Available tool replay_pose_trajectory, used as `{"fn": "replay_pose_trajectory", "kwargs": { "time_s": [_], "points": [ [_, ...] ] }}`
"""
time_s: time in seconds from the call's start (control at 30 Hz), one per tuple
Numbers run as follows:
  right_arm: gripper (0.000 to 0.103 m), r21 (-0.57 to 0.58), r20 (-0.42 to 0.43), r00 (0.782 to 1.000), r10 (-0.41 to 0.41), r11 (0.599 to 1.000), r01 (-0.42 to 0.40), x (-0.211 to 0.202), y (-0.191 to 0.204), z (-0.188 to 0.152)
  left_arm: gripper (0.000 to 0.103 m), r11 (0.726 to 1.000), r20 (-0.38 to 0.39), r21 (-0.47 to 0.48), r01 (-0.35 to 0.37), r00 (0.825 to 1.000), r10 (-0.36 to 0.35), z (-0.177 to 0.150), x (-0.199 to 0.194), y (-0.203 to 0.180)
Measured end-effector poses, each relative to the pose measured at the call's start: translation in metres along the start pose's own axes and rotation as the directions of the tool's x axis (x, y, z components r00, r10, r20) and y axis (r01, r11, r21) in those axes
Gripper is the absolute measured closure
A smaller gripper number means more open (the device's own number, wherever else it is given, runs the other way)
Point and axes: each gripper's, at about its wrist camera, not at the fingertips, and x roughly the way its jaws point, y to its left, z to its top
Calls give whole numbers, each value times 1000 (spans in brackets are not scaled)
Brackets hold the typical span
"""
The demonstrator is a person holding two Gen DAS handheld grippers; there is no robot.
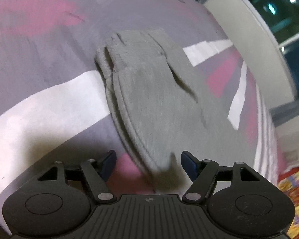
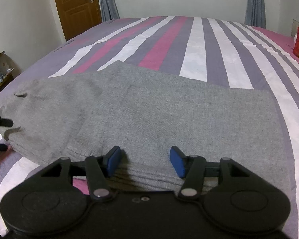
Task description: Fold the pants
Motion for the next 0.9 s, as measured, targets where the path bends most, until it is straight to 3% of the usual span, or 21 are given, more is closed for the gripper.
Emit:
{"fn": "replay_pose_trajectory", "kwargs": {
  "time_s": [0.1, 0.17, 0.33, 0.43, 0.63, 0.7, 0.8, 0.9],
  "points": [
    [47, -1, 1, 1000, -2, 1000, 2, 0, 0, -1, 33, 998, 18, -42, 54, 998, -53, 6, 11, 7],
    [47, -4, 2, 1000, -5, 1000, 5, 1, 1, -1, 39, 995, 29, -62, 74, 997, -72, 8, 16, 9],
    [46, -9, 5, 1000, -9, 1000, 9, 1, 3, -1, 64, 988, 45, -105, 111, 993, -107, 14, 33, 17],
    [46, -20, 7, 1000, -16, 1000, 16, 0, 5, 1, 64, 983, 50, -132, 131, 991, -125, 17, 43, 17],
    [48, -45, 37, 999, -21, 999, 23, 2, 11, 19, 64, 987, 64, -108, 116, 992, -110, 22, 54, 0],
    [48, -51, 8, 999, -33, 998, 33, 11, 11, 19, 65, 989, 68, -102, 109, 992, -102, 23, 56, -5],
    [46, -95, -18, 999, -45, 995, 43, 23, 14, 10, 79, 992, 79, -77, 99, 992, -93, 24, 51, -11],
    [45, -91, -29, 999, -43, 995, 40, 24, 13, 12, 83, 995, 118, -20, 97, 989, -94, 24, 38, -24]
  ]
}}
